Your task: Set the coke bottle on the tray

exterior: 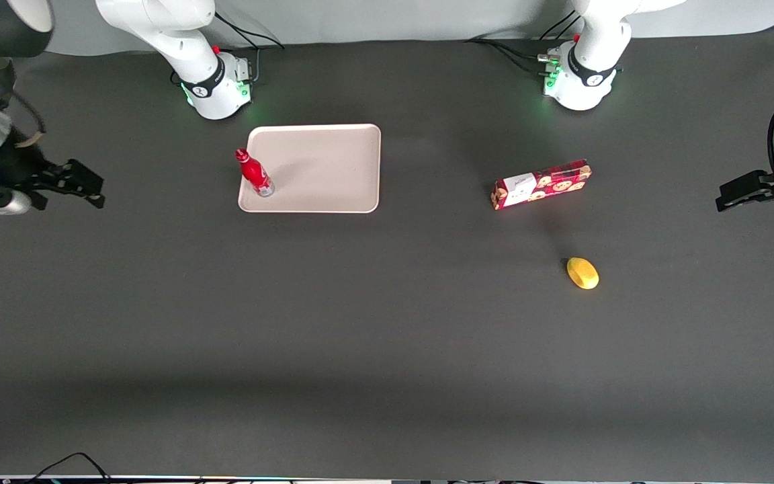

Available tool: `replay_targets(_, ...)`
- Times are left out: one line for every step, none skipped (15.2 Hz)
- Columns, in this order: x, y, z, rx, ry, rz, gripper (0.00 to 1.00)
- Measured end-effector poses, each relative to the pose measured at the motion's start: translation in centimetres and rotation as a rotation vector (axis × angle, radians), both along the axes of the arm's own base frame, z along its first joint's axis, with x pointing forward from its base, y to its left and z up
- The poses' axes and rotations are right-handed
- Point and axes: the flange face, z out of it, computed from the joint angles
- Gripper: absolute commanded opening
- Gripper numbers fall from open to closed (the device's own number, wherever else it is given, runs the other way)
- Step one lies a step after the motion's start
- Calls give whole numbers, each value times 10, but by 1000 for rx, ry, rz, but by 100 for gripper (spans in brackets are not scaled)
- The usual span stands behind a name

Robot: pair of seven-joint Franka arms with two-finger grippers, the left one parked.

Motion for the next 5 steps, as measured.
replay_targets(10, -6, 4, 7, 3, -8, 100)
replay_targets(18, -11, 3, 10, 8, -12, 100)
replay_targets(26, -15, 0, 12, 14, -8, 100)
replay_targets(31, -19, -4, 13, 21, 2, 100)
replay_targets(34, -23, -8, 13, 27, 9, 100)
